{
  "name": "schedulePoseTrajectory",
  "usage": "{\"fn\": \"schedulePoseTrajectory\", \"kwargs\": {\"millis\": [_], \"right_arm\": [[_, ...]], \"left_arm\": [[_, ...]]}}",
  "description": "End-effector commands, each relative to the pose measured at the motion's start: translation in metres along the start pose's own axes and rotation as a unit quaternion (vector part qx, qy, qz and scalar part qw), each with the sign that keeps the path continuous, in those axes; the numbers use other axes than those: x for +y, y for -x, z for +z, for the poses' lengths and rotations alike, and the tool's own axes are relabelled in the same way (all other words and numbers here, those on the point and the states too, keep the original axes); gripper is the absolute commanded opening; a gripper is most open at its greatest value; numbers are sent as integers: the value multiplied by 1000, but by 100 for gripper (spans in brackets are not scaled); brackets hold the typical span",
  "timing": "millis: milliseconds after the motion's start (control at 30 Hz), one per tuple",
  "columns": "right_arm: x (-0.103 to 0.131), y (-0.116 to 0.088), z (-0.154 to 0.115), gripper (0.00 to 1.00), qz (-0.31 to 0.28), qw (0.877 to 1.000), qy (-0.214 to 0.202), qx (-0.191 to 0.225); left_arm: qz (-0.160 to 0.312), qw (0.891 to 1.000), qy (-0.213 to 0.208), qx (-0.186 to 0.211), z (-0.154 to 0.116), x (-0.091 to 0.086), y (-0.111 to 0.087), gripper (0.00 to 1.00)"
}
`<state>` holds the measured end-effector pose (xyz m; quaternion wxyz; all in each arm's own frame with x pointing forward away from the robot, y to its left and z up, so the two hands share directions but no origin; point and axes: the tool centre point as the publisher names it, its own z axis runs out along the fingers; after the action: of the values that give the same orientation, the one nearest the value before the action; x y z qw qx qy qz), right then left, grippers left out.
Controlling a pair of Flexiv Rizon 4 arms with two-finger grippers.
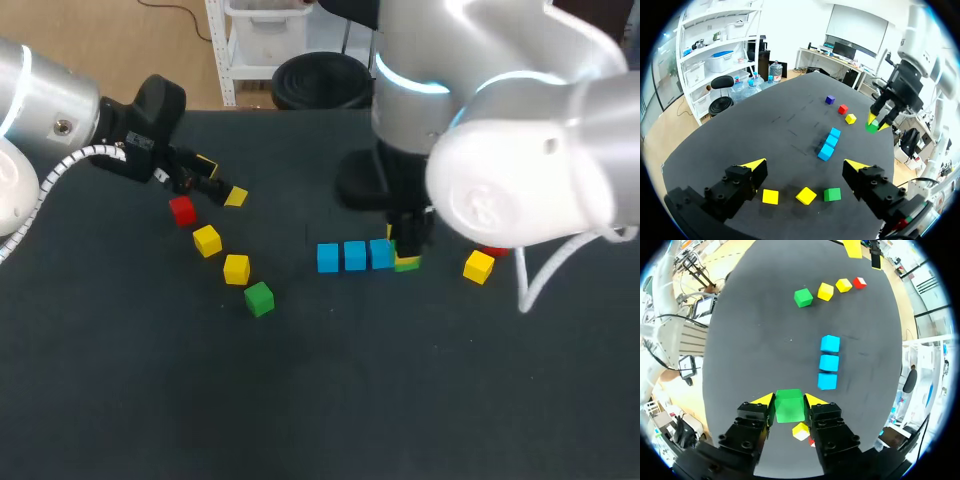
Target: Place the blue cubes, place green cubes on the blue cubes, place the yellow cubes on the green cubes, then place the red cubes on the yellow cubes, and place purple cube on the red cubes.
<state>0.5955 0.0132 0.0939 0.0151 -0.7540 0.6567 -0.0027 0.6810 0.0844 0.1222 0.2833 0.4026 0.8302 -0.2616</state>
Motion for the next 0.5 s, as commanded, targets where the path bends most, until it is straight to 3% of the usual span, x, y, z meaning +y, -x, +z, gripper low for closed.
{"fn": "schedulePoseTrajectory", "kwargs": {"millis": [33,500], "right_arm": [[-18,13,7,0,1,1000,9,23],[-42,15,24,0,79,997,14,5]], "left_arm": [[1,1000,-1,-3,0,0,-1,100],[1,1000,-1,-3,0,0,-1,100]]}}
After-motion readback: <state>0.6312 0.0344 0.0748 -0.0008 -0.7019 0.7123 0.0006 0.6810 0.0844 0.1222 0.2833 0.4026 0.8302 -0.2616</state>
